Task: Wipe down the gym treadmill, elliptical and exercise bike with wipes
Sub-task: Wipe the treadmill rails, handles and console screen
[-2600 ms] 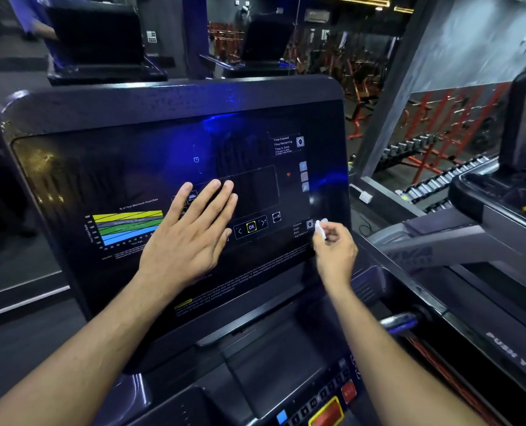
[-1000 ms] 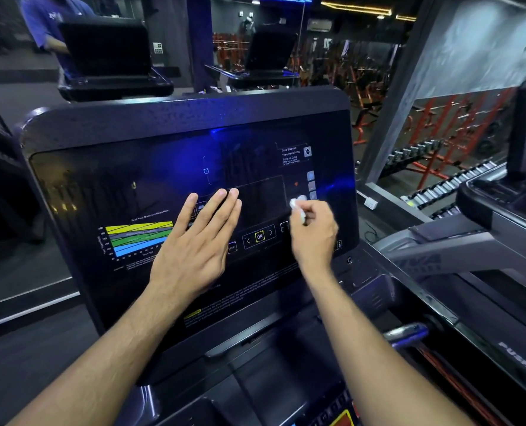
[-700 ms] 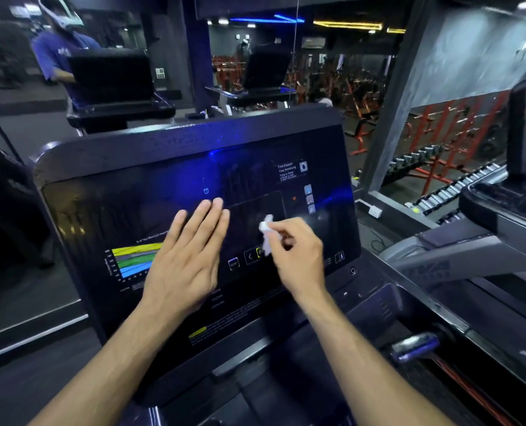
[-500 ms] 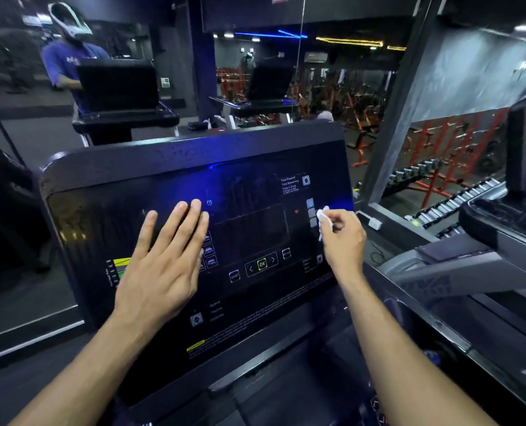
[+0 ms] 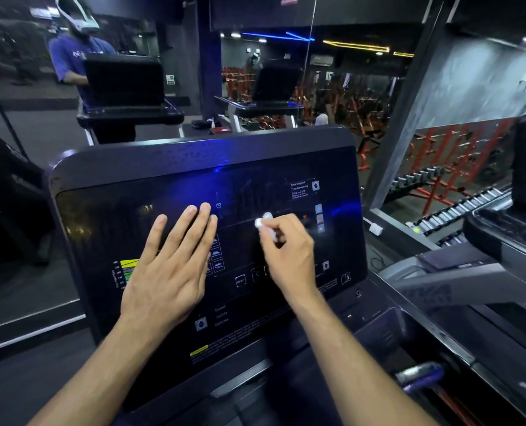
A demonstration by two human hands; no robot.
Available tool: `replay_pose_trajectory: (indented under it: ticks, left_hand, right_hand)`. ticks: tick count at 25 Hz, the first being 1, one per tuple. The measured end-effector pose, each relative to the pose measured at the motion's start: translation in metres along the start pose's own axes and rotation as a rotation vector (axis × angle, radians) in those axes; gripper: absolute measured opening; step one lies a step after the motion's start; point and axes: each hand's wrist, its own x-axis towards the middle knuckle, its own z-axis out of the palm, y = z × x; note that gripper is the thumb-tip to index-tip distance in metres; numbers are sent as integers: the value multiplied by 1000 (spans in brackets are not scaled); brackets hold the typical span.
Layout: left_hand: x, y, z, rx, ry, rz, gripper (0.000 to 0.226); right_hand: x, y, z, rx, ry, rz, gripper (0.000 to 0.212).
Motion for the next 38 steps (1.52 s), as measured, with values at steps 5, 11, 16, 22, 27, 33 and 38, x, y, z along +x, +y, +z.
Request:
replay_pose_trajectory:
  ticks: [5, 11, 16, 22, 27, 33, 38]
  left_hand:
    - [0, 1, 1, 12, 1, -3, 58]
    - [-1, 0, 1, 21, -17, -11, 60]
    - [-1, 1, 2, 39, -10, -9, 61]
    - [2, 4, 2, 108, -18, -11, 59]
    - [2, 4, 0, 146, -35, -16, 58]
    - [1, 5, 0, 161, -47, -22, 57]
    - [1, 8, 3, 181, -51, -42, 56]
  right_hand:
    - [52, 56, -49, -106, 204, 314, 8]
    - [18, -19, 16, 23, 109, 114, 5]
    - [25, -20, -3, 169, 10, 81, 5]
    - [100, 43, -52, -61, 217, 176, 4]
    - [56, -27, 24, 78, 12, -83, 6]
    - [80, -1, -11, 45, 0, -155, 7]
    - [131, 50, -56, -47, 115, 135, 9]
